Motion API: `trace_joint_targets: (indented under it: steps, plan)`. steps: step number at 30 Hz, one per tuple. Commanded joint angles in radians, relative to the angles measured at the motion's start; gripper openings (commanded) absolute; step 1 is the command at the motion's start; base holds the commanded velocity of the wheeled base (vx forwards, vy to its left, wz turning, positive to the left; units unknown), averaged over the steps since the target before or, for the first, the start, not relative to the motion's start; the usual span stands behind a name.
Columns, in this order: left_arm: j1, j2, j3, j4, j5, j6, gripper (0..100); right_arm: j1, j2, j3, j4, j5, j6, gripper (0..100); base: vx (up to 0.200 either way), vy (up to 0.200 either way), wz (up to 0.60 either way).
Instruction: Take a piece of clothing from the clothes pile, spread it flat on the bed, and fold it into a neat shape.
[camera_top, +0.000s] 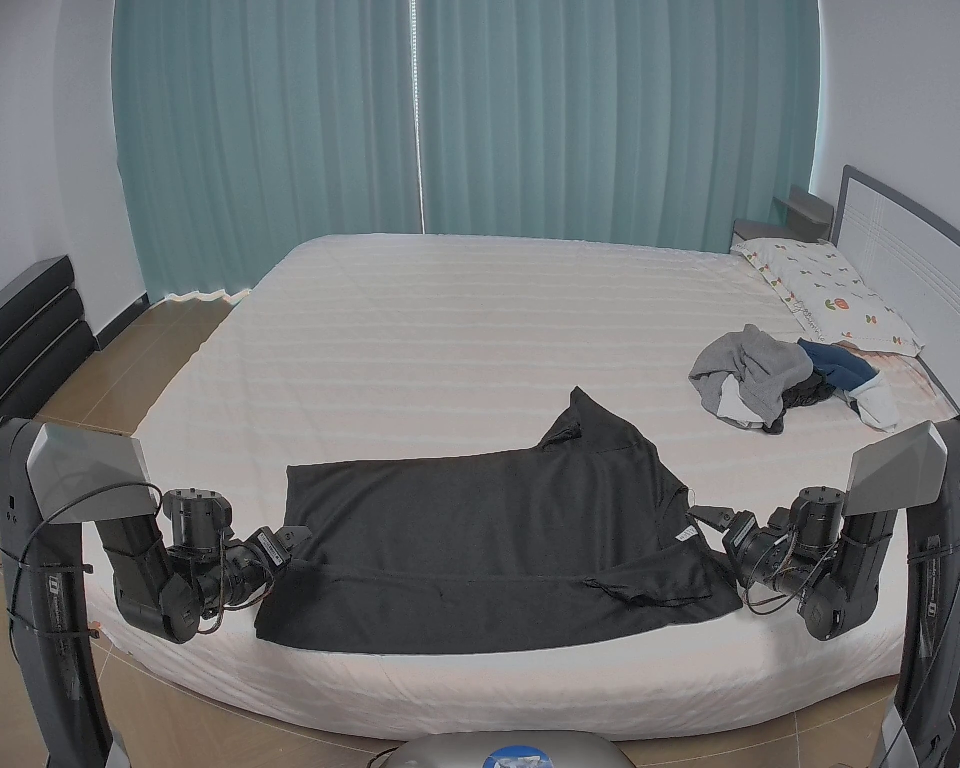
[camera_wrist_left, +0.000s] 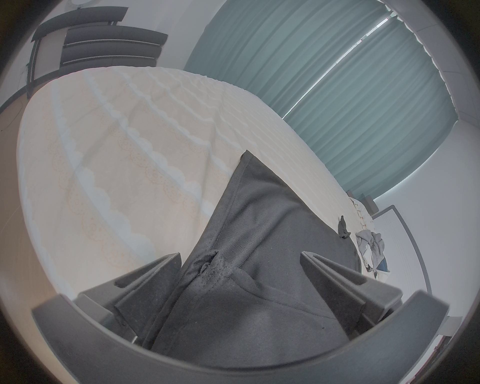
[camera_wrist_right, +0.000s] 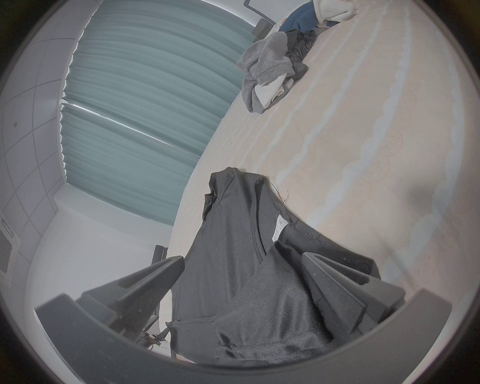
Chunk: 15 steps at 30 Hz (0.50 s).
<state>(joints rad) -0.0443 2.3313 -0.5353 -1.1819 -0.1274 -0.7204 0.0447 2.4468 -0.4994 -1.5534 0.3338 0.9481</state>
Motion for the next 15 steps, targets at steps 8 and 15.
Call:
trace_joint_targets:
  steps: [8, 15]
  plan:
    - [0.0, 0.066, 0.02, -0.12, 0.002, 0.006, 100, 0.001, 0.004, 0.002, -0.013, 0.001, -0.011, 100, 0.0, 0.0, 0.0]
    - [-0.006, 0.079, 0.029, -0.12, 0.068, 0.027, 0, 0.009, 0.018, 0.004, -0.013, -0.001, -0.038, 100, 0.0, 0.0, 0.0]
